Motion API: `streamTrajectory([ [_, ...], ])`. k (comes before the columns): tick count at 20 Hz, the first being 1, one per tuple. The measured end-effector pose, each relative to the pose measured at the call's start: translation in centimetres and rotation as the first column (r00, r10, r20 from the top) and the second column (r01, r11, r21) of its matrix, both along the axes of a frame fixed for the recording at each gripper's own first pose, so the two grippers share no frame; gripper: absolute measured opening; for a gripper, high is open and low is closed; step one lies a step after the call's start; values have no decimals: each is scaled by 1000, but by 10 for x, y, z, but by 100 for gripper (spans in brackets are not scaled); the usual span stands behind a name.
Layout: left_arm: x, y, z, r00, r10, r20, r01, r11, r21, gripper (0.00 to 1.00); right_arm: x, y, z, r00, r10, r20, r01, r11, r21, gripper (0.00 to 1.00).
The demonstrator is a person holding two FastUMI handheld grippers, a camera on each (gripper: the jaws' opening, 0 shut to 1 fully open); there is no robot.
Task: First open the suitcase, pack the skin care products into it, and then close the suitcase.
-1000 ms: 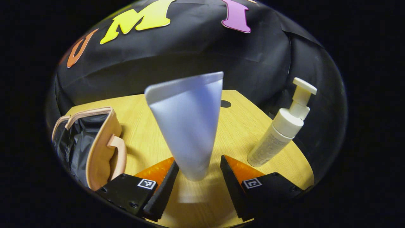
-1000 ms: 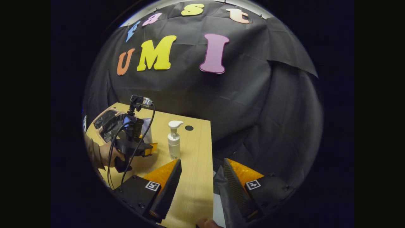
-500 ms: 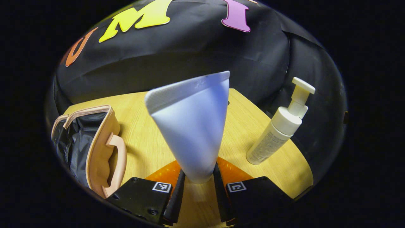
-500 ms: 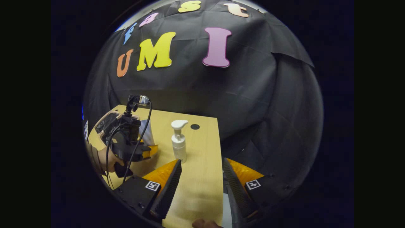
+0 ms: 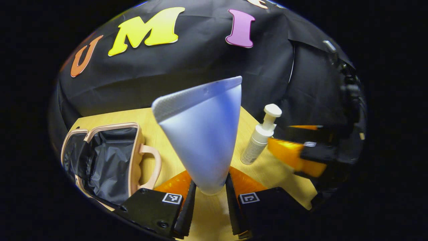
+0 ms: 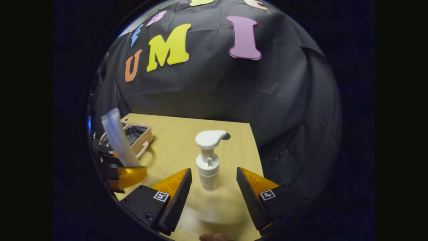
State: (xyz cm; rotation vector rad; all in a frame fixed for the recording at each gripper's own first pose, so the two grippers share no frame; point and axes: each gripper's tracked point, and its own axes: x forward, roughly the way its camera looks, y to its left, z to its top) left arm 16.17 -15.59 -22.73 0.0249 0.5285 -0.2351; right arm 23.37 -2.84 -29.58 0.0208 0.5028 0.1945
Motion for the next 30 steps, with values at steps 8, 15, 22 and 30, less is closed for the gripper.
streamTrajectory([
  [8,-69,91,33,986,158,-46,-158,987,-3,48,28,16,-40,998,-42,-53,44,998,36,70],
  [15,-54,212,49,953,302,-30,-301,953,28,48,9,26,-30,994,-92,-62,91,996,-27,49],
  [22,-20,271,-19,934,291,-205,-282,957,72,48,-72,79,45,996,-70,-50,69,998,-12,51],
  [30,-6,281,-86,873,253,-418,-221,967,123,48,-122,137,86,994,-77,-74,79,996,32,51],
])
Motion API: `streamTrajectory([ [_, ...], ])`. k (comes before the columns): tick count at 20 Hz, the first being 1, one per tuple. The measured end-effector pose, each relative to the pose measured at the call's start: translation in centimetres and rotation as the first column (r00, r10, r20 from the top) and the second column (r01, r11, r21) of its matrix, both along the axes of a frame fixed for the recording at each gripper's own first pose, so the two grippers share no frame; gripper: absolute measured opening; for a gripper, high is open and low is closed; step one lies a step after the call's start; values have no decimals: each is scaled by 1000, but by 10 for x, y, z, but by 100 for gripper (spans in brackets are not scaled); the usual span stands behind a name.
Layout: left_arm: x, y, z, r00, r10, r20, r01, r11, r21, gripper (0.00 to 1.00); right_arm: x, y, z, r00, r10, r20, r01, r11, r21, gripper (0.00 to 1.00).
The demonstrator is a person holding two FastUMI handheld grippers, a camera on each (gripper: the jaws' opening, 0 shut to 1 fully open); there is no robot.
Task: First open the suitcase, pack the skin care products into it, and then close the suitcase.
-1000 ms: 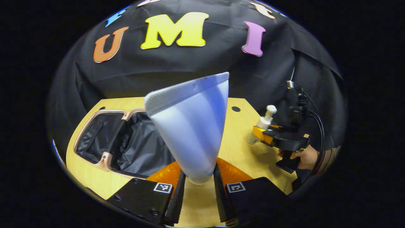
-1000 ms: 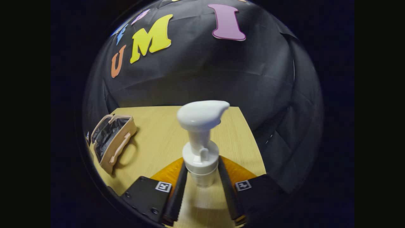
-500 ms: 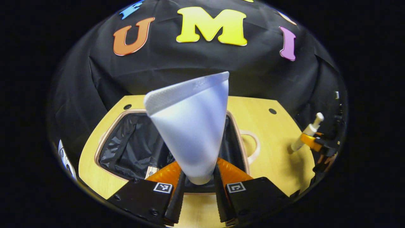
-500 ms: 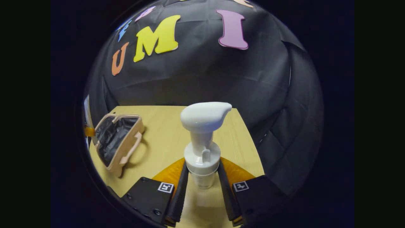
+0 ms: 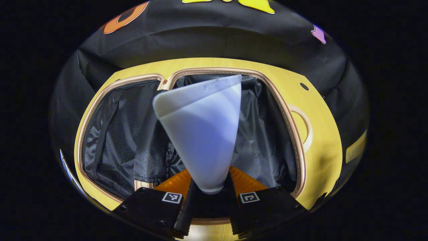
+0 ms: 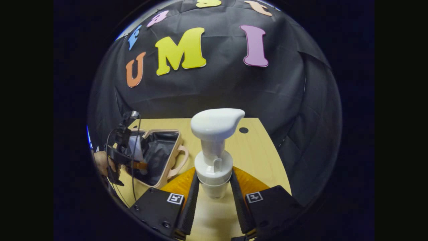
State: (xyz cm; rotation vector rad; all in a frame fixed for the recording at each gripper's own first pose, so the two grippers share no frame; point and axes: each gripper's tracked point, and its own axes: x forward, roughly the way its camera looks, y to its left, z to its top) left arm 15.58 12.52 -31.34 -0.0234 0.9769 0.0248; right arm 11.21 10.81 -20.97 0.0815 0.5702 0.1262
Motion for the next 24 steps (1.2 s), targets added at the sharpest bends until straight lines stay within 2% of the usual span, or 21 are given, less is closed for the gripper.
streamTrajectory([
  [3,12,2,-3,999,-40,-24,41,998,44,48,-4,10,-2,1000,9,-11,-9,1000,-8,51],
  [6,13,1,-19,996,-21,-90,24,999,32,48,-3,15,-4,1000,0,-23,0,1000,-5,51],
  [7,17,2,-20,997,-18,-75,21,999,30,48,-3,16,-4,1000,-4,-24,4,1000,3,49],
  [8,17,2,-19,997,-27,-72,30,999,34,55,-3,18,-3,1000,-4,-23,4,1000,3,51],
  [10,16,2,-19,997,-25,-71,27,999,29,41,-5,25,-2,1000,14,-20,-14,1000,-8,51],
  [11,16,1,-19,997,-23,-68,24,999,21,47,-4,30,-1,1000,24,-20,-24,1000,-10,51],
  [14,16,-5,-4,999,-41,-12,41,999,-10,52,4,57,7,998,61,-25,-61,998,20,51],
  [17,12,-8,24,995,-59,86,62,998,-27,81,19,97,12,990,137,-23,-137,990,35,51],
  [21,-7,1,64,977,-24,214,32,999,-35,90,46,150,0,972,226,-66,-223,974,48,51],
  [24,-25,16,94,951,3,309,9,999,-38,92,56,192,-6,961,261,-89,-254,964,78,49],
])
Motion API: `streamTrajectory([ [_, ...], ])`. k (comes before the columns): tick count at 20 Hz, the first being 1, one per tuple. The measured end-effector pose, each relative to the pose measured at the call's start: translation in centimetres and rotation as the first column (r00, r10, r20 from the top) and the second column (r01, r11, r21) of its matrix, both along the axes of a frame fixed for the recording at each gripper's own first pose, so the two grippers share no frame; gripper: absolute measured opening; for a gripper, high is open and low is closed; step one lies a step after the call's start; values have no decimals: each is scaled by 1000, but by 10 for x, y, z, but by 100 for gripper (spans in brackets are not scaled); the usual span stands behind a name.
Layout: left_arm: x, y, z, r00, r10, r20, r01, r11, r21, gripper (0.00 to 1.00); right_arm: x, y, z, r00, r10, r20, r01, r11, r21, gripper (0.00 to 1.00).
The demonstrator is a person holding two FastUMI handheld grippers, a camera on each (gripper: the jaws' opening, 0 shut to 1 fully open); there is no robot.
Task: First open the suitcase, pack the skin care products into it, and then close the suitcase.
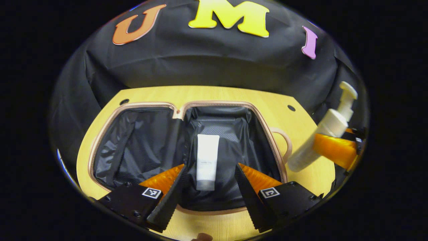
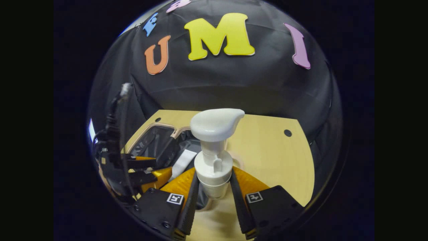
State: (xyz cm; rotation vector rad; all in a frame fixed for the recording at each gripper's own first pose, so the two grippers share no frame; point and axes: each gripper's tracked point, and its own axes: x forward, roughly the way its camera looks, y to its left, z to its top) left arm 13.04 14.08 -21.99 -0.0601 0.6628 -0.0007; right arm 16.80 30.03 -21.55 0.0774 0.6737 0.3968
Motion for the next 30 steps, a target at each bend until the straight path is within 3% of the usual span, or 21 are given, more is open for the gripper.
streamTrajectory([
  [4,-18,31,29,993,7,114,-10,1000,27,91,-2,46,-31,996,28,-90,-27,1000,11,51],
  [7,-31,64,58,972,13,236,-34,996,85,91,-10,67,-61,986,40,-160,-43,999,-15,51],
  [10,-38,98,79,950,35,311,-80,988,133,91,-7,70,-80,978,16,-207,-26,999,-45,51],
  [14,-47,133,100,921,43,388,-114,980,161,91,3,74,-86,970,-68,-235,56,997,-54,51],
  [18,-51,166,98,914,89,395,-156,977,143,91,29,81,-93,965,-114,-236,100,992,-72,51],
  [23,-55,210,108,884,167,437,-229,969,92,92,46,89,-115,948,-177,-265,149,981,-121,51],
  [30,-57,301,102,840,323,436,-373,927,32,92,46,89,-135,918,-242,-315,200,967,-160,51],
])
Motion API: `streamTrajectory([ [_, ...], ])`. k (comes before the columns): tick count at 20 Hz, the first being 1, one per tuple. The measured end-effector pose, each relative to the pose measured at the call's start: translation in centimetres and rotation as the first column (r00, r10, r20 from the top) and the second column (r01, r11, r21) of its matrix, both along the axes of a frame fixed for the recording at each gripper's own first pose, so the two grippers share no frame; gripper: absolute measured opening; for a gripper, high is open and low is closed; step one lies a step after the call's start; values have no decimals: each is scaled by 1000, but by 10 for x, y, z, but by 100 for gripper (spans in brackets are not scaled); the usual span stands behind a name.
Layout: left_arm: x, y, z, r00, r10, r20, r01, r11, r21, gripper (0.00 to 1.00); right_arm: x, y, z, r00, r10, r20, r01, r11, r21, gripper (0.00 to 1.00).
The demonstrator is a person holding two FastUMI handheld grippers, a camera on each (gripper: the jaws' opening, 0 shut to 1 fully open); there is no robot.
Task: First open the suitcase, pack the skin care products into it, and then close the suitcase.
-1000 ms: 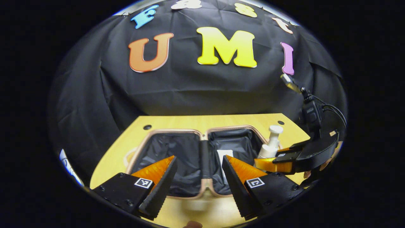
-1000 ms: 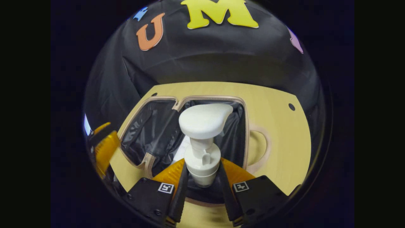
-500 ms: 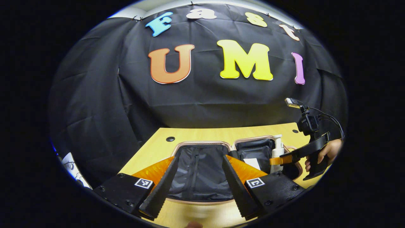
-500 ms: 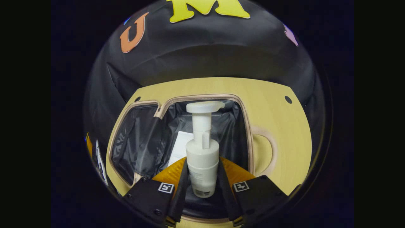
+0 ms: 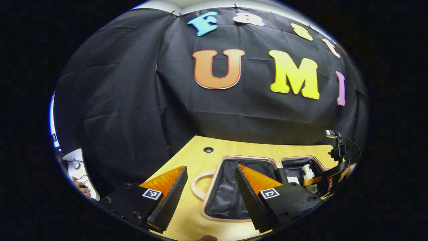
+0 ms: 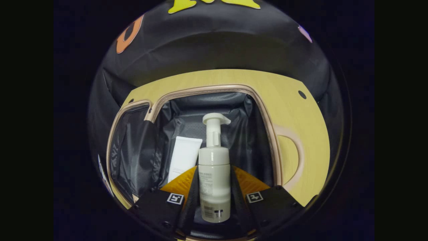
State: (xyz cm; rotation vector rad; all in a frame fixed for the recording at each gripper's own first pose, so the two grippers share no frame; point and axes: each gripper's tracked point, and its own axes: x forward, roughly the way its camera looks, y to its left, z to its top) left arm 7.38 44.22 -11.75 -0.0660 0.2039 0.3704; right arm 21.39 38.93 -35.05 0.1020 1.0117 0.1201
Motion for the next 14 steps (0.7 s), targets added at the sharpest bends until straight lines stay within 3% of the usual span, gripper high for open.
streamTrajectory([
  [6,1,45,4,999,51,18,-51,998,-29,91,1,2,1,1000,-22,10,21,1000,21,51],
  [9,7,60,-14,999,47,-14,-48,996,-72,91,7,6,37,995,-21,93,17,999,52,56],
  [12,16,61,-40,1000,19,-25,-24,973,-230,91,4,10,96,976,23,217,-38,997,67,74],
  [14,22,56,-67,999,-16,-47,-3,927,-375,93,-6,8,139,962,3,273,-34,994,108,76],
])
